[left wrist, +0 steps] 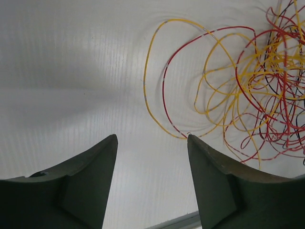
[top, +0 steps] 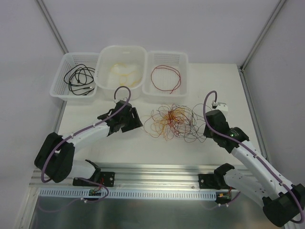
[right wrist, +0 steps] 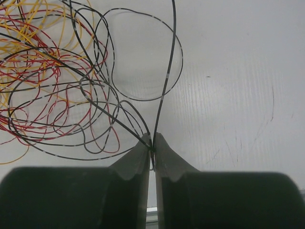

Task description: Untangle the cables

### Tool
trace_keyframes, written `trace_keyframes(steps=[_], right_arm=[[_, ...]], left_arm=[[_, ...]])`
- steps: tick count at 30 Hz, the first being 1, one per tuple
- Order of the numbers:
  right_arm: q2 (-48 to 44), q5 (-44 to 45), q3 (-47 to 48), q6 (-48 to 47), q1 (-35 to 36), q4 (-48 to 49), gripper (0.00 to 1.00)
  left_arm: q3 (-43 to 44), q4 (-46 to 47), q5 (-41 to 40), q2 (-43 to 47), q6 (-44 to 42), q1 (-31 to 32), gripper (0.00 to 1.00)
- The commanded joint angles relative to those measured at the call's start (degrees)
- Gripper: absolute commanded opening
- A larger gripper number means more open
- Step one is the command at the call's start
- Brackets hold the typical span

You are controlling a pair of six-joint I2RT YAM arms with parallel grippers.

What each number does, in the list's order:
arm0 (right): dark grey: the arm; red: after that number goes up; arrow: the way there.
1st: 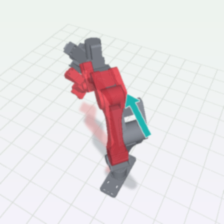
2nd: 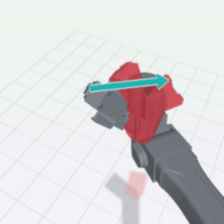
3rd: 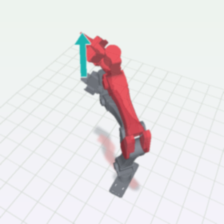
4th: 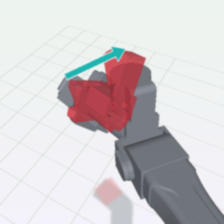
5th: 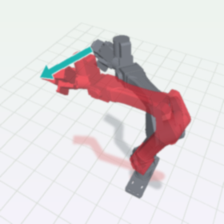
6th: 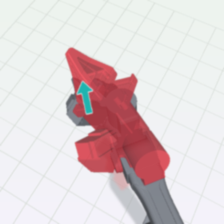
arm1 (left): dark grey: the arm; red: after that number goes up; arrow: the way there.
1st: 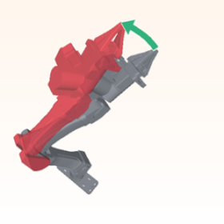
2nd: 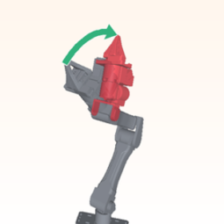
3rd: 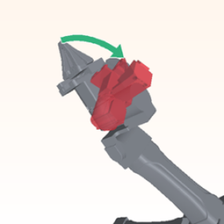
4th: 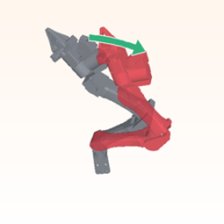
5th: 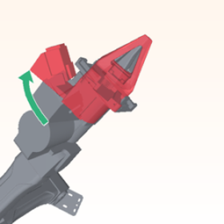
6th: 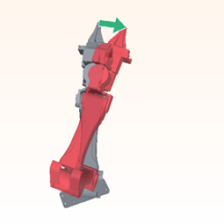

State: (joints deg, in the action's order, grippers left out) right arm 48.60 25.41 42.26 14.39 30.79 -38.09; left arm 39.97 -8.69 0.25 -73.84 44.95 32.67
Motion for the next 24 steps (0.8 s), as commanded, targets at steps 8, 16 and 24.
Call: trace_keyframes(steps=[8,16,24], right_arm=[[-1.3,-2.7,-2.5,0.8,-0.6,2.5,0.11],[-0.7,0.7,-1.7,-0.3,-4.0,-0.8,0.11],[-3.9,4.0,3.7,1.2,-21.3,-7.4,0.12]], left_arm=[[9.7,1.0,-4.7,-15.6,1.7,0.6,0.39],[12.1,-6.7,-13.5,-10.2,-4.0,-0.1,0.00],[22.2,-26.2,-36.3,15.5,-15.8,-7.0,0.00]])
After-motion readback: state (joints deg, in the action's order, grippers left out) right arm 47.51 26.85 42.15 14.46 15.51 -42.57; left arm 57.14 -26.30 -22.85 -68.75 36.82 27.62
